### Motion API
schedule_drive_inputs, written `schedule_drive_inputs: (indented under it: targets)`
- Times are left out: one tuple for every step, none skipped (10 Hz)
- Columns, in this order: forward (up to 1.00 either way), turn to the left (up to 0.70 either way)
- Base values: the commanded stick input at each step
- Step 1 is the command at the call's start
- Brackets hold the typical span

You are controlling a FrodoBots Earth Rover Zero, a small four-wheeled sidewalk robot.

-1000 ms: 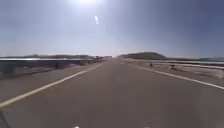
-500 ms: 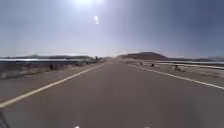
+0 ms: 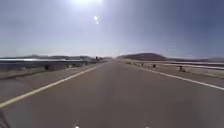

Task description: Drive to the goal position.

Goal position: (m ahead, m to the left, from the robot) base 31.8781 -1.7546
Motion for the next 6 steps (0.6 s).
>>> schedule_drive_inputs:
  targets:
    - [1.00, 0.00]
    - [1.00, 0.00]
    - [1.00, 0.00]
    - [1.00, 0.00]
    - [1.00, 0.00]
    - [1.00, 0.00]
